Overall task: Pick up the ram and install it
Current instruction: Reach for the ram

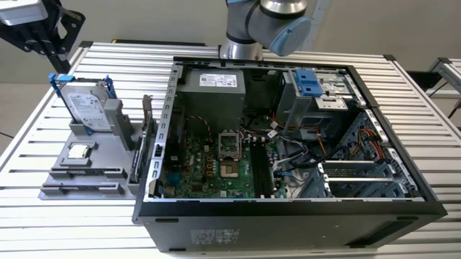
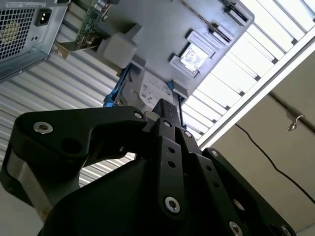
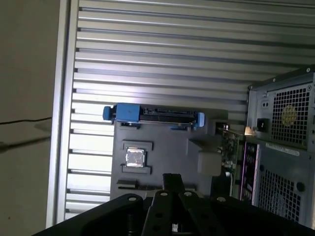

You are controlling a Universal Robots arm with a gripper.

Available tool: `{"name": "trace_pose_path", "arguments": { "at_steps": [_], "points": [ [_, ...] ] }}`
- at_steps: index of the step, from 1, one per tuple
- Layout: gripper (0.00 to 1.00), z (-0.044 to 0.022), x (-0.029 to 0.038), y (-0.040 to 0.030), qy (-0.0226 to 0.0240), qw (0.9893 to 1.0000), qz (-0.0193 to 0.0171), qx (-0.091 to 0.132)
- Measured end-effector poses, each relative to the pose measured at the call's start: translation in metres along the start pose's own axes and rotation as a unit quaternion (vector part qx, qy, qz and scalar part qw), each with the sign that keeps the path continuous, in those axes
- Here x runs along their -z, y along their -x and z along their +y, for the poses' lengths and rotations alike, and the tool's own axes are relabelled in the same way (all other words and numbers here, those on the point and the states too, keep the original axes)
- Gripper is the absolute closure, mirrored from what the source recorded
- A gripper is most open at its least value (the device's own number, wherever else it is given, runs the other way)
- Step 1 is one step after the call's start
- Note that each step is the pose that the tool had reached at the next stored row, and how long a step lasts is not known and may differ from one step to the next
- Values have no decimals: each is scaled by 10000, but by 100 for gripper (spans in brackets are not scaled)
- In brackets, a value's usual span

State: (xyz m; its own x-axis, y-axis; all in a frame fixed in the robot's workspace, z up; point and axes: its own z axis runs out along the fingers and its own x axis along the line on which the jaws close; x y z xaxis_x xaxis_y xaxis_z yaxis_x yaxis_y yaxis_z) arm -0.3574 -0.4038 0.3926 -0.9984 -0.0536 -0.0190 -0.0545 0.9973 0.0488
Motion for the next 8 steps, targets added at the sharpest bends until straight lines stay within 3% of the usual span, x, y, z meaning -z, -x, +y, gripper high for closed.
{"name": "trace_pose_path", "arguments": {
  "at_steps": [8],
  "points": [
    [100,-65,4,-7,0,10000,0,0]
  ]
}}
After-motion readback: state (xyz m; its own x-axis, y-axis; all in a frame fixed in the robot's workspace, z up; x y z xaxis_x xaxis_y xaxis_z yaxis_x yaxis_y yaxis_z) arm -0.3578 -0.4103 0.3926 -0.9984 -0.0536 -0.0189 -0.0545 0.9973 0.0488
